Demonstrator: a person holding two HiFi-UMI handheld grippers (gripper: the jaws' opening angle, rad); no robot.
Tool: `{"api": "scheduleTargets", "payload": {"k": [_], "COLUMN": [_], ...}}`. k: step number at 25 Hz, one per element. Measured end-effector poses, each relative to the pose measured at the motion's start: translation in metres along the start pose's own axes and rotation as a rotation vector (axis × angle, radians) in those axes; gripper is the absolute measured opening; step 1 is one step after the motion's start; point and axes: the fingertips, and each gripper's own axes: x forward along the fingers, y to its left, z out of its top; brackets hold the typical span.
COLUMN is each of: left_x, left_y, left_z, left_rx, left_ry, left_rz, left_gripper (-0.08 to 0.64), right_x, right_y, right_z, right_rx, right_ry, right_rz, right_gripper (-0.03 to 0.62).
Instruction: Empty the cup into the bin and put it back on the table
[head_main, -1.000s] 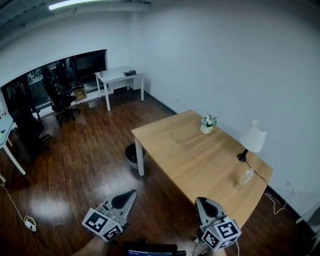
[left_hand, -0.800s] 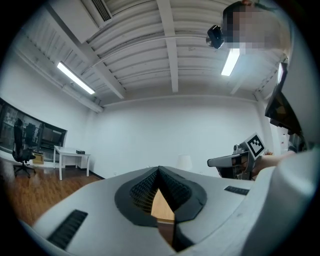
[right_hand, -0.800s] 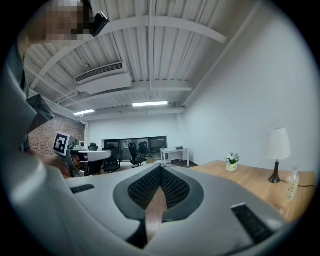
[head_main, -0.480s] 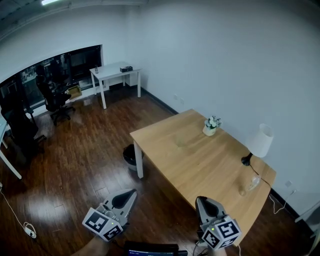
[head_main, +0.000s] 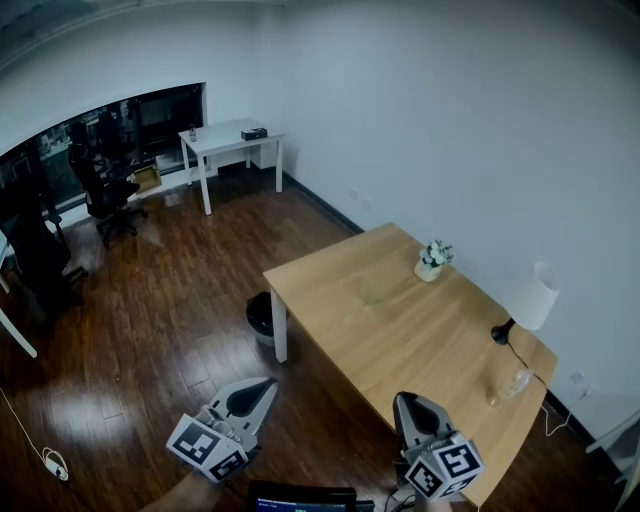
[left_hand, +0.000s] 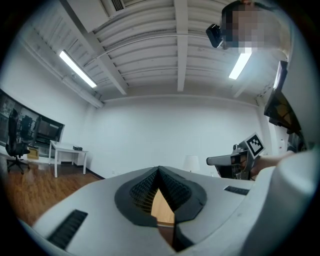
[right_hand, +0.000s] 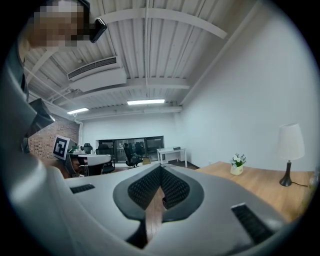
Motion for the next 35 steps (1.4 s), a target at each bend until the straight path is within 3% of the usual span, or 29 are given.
{"api": "scheduleTargets", "payload": {"k": [5,17,35], "left_x": [0.011,0.035,0.131], "left_y": [0.017,0.050,0.088], "left_z": [-0.006,-0.006,-0.014], "left_rx": [-0.024,-0.006,-0.011], "left_ry": [0.022,-0.017,-0.003], "left_rz": [-0.035,-0.020,-0.033], "left_gripper": [-0.008,-0.008,-0.008], "right_x": [0.021,0.060,0.131], "right_y": [-0.001,-0.015,-0.078], "right_z": [0.001,0.009,0.020], "right_rx": [-0.017,-0.032,-0.024], "right_ry": [0.012,0.031,0.047], "right_rz": [-0.020,-0.026,-0.010], "right_gripper": [0.000,0.000,0.000]}}
